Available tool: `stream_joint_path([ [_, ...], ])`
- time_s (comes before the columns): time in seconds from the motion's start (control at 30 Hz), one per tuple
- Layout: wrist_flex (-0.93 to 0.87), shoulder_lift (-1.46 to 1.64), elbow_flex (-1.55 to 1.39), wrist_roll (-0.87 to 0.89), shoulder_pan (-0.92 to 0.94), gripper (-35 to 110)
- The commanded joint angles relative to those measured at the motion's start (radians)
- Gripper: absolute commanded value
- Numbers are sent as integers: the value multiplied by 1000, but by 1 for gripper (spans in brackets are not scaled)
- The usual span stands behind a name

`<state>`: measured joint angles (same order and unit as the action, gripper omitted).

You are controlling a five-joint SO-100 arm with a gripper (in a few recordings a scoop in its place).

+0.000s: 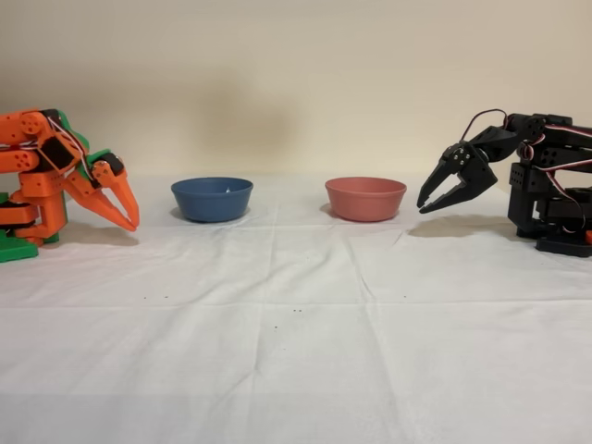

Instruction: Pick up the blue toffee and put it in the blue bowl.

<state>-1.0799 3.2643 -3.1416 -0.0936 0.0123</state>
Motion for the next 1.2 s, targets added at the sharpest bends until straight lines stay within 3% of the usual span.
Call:
stream_joint_path([
  [0.0, -6, 3, 17, -95, -5, 0],
  [1.17, -2, 3, 17, -89, 55, 0],
])
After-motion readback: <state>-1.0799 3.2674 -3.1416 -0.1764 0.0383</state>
